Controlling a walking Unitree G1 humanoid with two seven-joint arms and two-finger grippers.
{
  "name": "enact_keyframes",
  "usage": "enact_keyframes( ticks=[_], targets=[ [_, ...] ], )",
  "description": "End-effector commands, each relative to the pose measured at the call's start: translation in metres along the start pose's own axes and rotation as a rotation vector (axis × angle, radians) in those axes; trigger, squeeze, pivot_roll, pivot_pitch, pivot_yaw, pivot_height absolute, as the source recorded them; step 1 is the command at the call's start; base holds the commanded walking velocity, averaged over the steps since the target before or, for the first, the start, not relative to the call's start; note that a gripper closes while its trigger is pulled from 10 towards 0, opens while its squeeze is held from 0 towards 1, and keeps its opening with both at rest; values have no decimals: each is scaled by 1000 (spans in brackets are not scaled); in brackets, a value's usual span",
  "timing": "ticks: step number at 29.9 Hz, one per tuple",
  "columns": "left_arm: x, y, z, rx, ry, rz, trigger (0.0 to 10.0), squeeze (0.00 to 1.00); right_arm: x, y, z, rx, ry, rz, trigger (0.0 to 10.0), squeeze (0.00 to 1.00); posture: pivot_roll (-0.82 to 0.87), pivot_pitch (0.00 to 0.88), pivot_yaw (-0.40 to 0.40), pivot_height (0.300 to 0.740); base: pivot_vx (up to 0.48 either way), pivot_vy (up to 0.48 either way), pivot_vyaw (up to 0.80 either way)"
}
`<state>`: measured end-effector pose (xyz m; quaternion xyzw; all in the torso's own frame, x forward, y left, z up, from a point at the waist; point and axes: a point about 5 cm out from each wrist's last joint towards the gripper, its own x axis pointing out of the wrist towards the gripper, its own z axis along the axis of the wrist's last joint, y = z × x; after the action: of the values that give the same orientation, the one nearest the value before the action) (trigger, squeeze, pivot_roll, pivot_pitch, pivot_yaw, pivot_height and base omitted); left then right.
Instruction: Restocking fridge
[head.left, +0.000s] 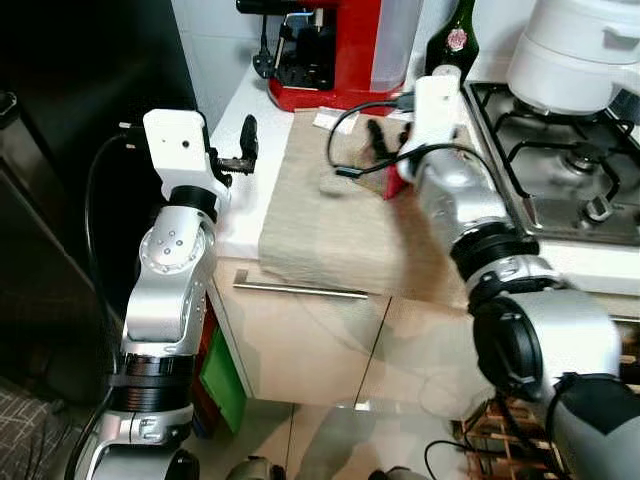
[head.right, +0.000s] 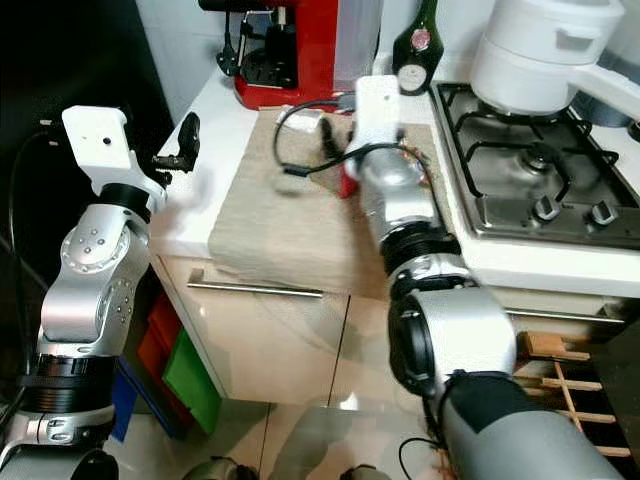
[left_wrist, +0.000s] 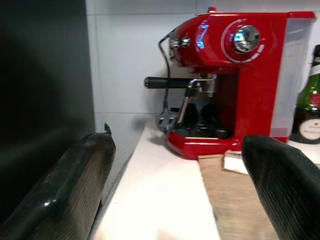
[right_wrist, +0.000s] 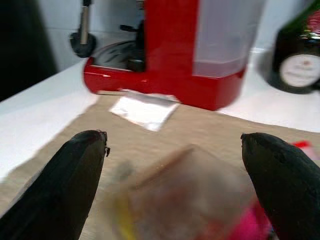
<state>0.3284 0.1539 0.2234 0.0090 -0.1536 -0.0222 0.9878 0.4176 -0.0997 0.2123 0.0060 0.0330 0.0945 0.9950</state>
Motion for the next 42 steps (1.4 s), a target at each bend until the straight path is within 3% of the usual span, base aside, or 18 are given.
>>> enact_keyframes(
  ticks=[1,7,11,15,16,19,20,26,34,42],
  targets=[
    [1,1,4,11,-10,7,10000,0,1,-3,13,3,-43,1,10000,0,19,0,-8,740,0,0,0],
    [2,-2,3,7,-5,4,10000,0,-6,-40,30,-102,-174,-187,10000,0,7,0,-8,740,0,0,0],
    [3,-2,2,5,-2,4,10000,0,-10,-54,36,-108,-208,-246,10000,0,4,0,-8,740,0,0,0],
    [3,-3,2,1,-2,5,10000,0,-11,-66,30,-122,-151,-226,10000,0,3,0,-11,740,0,0,0],
    [3,-3,2,-1,-1,7,10000,0,-10,-67,24,-125,-83,-176,10000,0,1,0,-13,740,0,0,0],
    [3,-3,2,-1,0,8,10000,0,-10,-67,20,-123,-44,-147,10000,0,0,0,-14,740,0,0,0],
    [3,-3,1,-2,1,8,10000,0,-12,-75,15,-93,11,-151,10000,0,-1,0,-16,740,0,0,0],
    [4,-2,1,1,-1,14,10000,0,-19,-98,8,-34,101,-183,10000,0,-4,0,-24,740,0,0,0],
    [5,1,0,1,-4,26,10000,0,-23,-106,-1,51,200,-166,10000,0,-6,0,-28,740,0,0,0],
    [7,2,0,0,-7,40,10000,0,-21,-87,-20,66,284,-73,10000,0,-6,0,-39,740,0,0,0]
  ],
)
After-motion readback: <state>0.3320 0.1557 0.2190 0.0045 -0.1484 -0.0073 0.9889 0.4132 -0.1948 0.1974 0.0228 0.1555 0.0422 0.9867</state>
